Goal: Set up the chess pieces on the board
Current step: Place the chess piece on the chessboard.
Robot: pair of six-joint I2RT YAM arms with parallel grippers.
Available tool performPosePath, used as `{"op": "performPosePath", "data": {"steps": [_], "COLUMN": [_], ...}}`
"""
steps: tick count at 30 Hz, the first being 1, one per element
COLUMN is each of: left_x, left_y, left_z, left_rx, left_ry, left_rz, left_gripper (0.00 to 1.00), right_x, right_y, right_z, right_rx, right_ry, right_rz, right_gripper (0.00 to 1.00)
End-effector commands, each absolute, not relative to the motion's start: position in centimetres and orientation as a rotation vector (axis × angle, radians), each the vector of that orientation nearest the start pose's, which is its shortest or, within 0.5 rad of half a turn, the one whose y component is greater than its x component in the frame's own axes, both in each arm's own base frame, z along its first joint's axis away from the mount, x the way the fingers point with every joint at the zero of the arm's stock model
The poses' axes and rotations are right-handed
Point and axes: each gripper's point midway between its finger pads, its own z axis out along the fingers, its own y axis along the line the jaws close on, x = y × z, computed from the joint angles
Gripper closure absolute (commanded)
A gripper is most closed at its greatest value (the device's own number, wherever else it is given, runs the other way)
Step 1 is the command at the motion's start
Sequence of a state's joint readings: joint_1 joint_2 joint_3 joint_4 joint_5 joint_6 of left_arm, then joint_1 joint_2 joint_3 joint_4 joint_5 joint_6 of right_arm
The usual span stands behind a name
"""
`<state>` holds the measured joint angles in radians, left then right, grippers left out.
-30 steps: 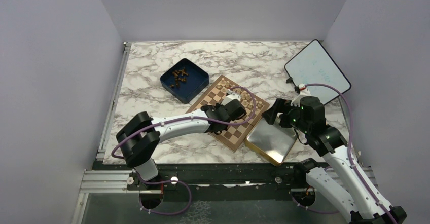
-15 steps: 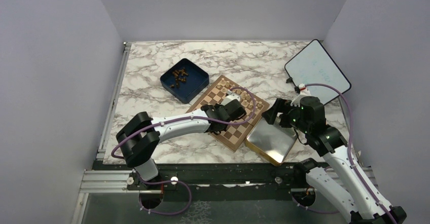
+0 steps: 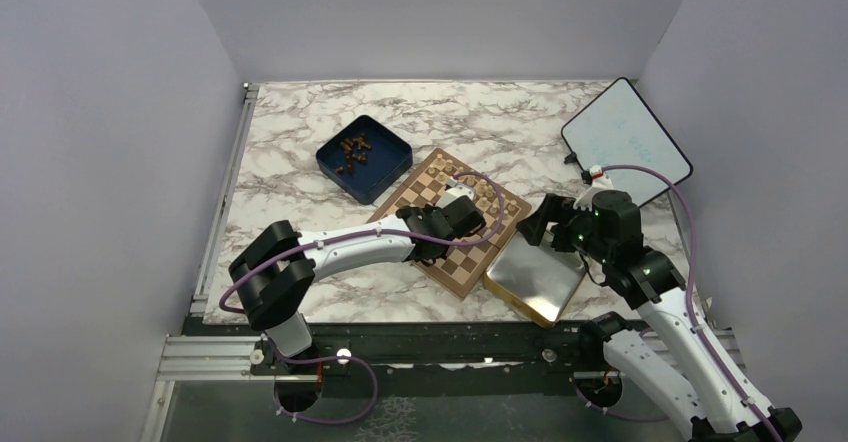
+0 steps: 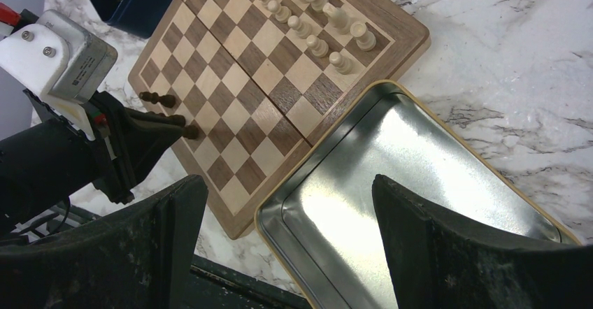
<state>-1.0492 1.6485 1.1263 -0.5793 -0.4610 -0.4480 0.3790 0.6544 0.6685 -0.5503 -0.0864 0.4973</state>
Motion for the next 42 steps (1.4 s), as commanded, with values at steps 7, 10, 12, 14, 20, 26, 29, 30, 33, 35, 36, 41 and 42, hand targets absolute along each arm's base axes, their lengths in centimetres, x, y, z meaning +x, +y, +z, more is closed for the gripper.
{"op": "performPosePath", "data": {"steps": [7,10,12,14,20,26,29,30,33,35,36,41,42], "left_x": [22.87,22.94,22.92,22.98,22.97,22.90,22.88,22.89,22.97,22.97,22.99,23.03,23.03], "left_y": [-28.50,-28.42,-28.33,-28.31,-28.38,-28.46,-28.63,-28.72,-28.86,-28.90,-28.93,-28.86,-28.81], "left_z": [8.59,8.60,8.45,8.40,8.59,8.21,8.22,8.29,8.38,8.34,8.29,7.97,7.91], "left_rx": [0.601,0.603,0.601,0.599,0.596,0.603,0.607,0.608,0.609,0.610,0.611,0.616,0.615], "left_ry": [2.430,2.427,2.430,2.430,2.430,2.439,2.443,2.442,2.440,2.441,2.442,2.448,2.449], "left_rz": [-0.025,-0.016,-0.010,-0.007,-0.015,-0.012,-0.017,-0.021,-0.024,-0.024,-0.022,-0.011,-0.008], "left_gripper": [0.88,0.88,0.88,0.88,0.88,0.87,0.87,0.87,0.87,0.87,0.87,0.86,0.86], "right_x": [21.67,21.69,21.67,21.65,21.70,21.71,21.72,21.71,21.74,21.75,21.76,21.75,21.73], "right_y": [12.51,12.51,12.50,12.51,12.54,12.56,12.57,12.56,12.55,12.55,12.56,12.58,12.60], "right_z": [18.01,17.99,18.00,17.99,17.96,18.02,17.98,17.97,17.97,18.03,18.04,18.09,18.05], "right_rx": [0.074,0.075,0.075,0.074,0.072,0.069,0.069,0.069,0.070,0.069,0.068,0.067,0.066], "right_ry": [2.158,2.159,2.159,2.158,2.159,2.159,2.159,2.159,2.159,2.156,2.157,2.155,2.157], "right_rz": [0.612,0.612,0.612,0.612,0.612,0.612,0.613,0.613,0.612,0.612,0.612,0.614,0.614], "right_gripper": [0.07,0.07,0.07,0.07,0.07,0.07,0.07,0.07,0.07,0.07,0.07,0.07,0.07]}}
